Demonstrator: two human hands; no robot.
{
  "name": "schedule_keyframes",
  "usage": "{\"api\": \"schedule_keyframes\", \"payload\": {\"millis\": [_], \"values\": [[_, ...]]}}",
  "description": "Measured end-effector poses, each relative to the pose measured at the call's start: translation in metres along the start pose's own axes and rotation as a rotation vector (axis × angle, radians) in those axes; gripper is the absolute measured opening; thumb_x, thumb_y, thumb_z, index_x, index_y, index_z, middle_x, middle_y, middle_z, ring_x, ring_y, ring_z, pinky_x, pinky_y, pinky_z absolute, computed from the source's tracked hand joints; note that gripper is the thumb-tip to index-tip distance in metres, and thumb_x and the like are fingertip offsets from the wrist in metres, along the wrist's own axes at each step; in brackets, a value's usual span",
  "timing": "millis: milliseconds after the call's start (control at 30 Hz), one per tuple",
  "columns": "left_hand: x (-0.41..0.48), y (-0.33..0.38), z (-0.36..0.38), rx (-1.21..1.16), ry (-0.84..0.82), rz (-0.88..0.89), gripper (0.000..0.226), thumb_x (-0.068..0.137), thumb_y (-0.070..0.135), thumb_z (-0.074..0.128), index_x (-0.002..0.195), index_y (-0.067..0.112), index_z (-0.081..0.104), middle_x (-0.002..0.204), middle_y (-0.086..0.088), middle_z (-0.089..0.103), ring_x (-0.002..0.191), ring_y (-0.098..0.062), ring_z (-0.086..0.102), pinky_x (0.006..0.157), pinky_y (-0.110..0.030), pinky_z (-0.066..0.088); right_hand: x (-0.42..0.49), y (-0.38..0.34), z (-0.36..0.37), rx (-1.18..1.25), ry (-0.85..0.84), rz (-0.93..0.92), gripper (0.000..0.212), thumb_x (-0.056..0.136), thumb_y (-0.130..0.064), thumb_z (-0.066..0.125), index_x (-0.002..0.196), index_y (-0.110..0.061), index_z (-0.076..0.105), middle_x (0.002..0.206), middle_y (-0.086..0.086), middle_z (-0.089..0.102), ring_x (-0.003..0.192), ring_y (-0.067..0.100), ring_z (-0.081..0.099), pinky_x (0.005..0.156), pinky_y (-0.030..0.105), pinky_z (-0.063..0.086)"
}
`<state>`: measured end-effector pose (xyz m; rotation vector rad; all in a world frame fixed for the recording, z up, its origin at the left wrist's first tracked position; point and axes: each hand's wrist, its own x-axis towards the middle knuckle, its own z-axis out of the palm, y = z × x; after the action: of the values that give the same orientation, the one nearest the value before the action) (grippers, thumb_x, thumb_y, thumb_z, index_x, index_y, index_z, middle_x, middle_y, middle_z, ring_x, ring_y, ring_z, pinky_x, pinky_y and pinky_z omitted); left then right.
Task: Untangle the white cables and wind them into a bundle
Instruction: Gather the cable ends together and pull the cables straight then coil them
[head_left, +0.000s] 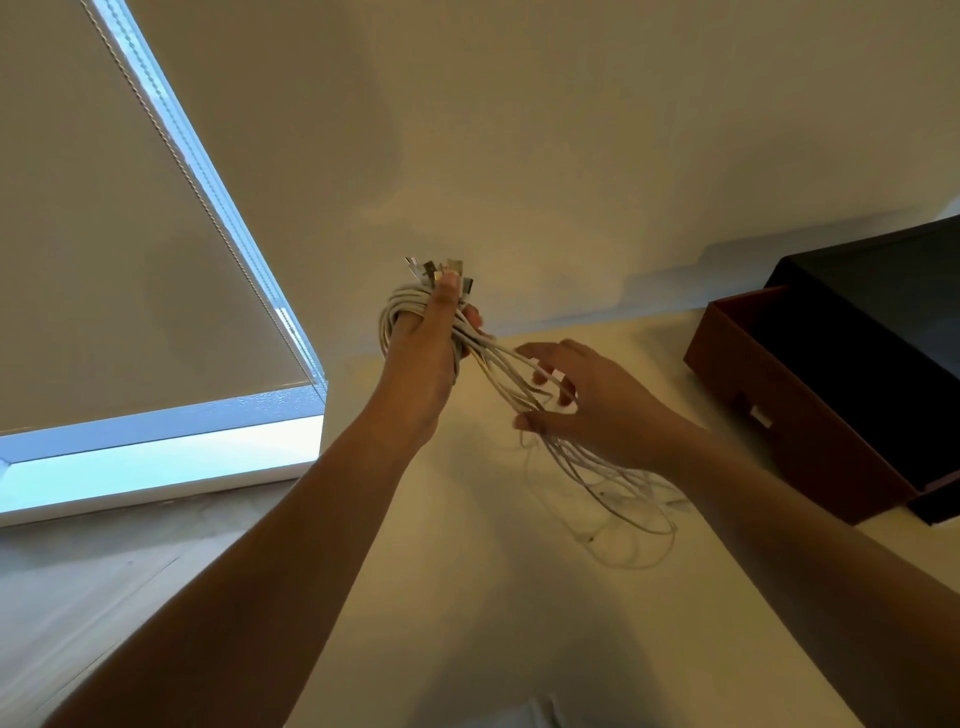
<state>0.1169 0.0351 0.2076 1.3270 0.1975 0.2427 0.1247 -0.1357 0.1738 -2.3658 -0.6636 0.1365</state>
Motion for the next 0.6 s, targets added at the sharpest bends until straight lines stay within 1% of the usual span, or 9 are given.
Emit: {"api": "schedule_keyframes", "payload": {"millis": [67,100,167,267,333,400,500,567,600], "values": [[-0.002,0.002,0.0,0.004,-0.011,0.003,0.028,0.101,0.029,0.045,0.081,0.016,0.059,0.054,0.008,0.058,0.051,-0.004,0.055,0.059,-0.02,0.052,0.005,-0.004,-0.002,-0.016,-0.072,-0.007,0.025,0.08,-0.044,0.071,0.098,-0.033,0.058,0.09,-0.012,0.053,0.073,-0.001,0.047,0.062,0.005,0.035],[-0.002,0.003,0.0,0.002,-0.016,0.007,0.028,0.101,0.029,0.045,0.081,0.015,0.059,0.055,0.008,0.058,0.051,-0.005,0.055,0.058,-0.019,0.053,0.006,-0.005,-0.003,-0.004,-0.103,-0.02,0.018,0.081,-0.043,0.07,0.084,-0.032,0.056,0.084,-0.01,0.052,0.071,0.001,0.047,0.062,0.007,0.035],[-0.003,0.006,-0.002,-0.005,-0.021,0.011,0.026,0.101,0.029,0.046,0.084,0.015,0.059,0.057,0.007,0.058,0.052,-0.004,0.055,0.057,-0.019,0.053,0.006,-0.003,-0.005,0.075,-0.135,-0.031,0.022,0.084,-0.04,0.068,0.07,-0.029,0.054,0.076,-0.007,0.05,0.066,0.003,0.045,0.06,0.01,0.034],[-0.001,0.009,-0.005,-0.003,-0.01,0.012,0.023,0.1,0.029,0.048,0.087,0.012,0.059,0.061,0.002,0.056,0.052,-0.004,0.056,0.055,-0.017,0.051,0.006,-0.001,-0.008,0.15,-0.138,-0.029,0.033,0.088,-0.038,0.063,0.078,-0.007,0.06,0.077,0.012,0.053,0.062,0.007,0.042,0.059,0.016,0.033],[-0.001,0.009,-0.005,0.016,-0.018,0.028,0.024,0.1,0.028,0.047,0.088,0.01,0.058,0.063,0.0,0.055,0.052,-0.005,0.056,0.055,-0.017,0.05,0.005,-0.001,-0.011,0.135,-0.152,-0.023,0.042,0.09,-0.039,0.059,0.085,0.002,0.058,0.083,0.021,0.054,0.066,0.018,0.043,0.06,0.022,0.032],[-0.001,0.009,-0.004,0.039,-0.026,0.043,0.026,0.101,0.028,0.046,0.086,0.012,0.059,0.063,0.001,0.056,0.054,-0.006,0.056,0.055,-0.017,0.05,0.004,0.0,-0.013,0.112,-0.192,-0.027,0.044,0.092,-0.041,0.056,0.088,0.003,0.057,0.085,0.023,0.055,0.071,0.028,0.046,0.063,0.03,0.035],[-0.001,0.011,-0.002,0.014,-0.028,0.064,0.027,0.102,0.026,0.045,0.083,0.013,0.059,0.059,0.004,0.056,0.053,-0.005,0.056,0.058,-0.019,0.053,0.002,0.003,-0.012,0.0,-0.285,-0.004,0.042,0.094,-0.044,0.051,0.09,-0.002,0.056,0.084,0.016,0.058,0.076,0.027,0.052,0.068,0.036,0.042],[0.0,0.014,-0.003,-0.016,-0.009,0.074,0.027,0.102,0.026,0.044,0.081,0.014,0.058,0.058,0.004,0.055,0.052,-0.004,0.055,0.058,-0.019,0.052,0.0,0.01,-0.007,-0.071,-0.33,0.046,0.037,0.096,-0.043,0.049,0.089,-0.008,0.058,0.086,0.01,0.06,0.078,0.022,0.054,0.071,0.034,0.043],[0.001,0.015,-0.005,-0.024,0.005,0.079,0.028,0.102,0.026,0.044,0.08,0.015,0.058,0.057,0.005,0.055,0.052,-0.004,0.055,0.057,-0.018,0.051,-0.002,0.014,-0.004,-0.093,-0.333,0.074,0.034,0.097,-0.043,0.047,0.087,-0.012,0.058,0.084,0.006,0.059,0.076,0.018,0.053,0.067,0.029,0.042]]}}
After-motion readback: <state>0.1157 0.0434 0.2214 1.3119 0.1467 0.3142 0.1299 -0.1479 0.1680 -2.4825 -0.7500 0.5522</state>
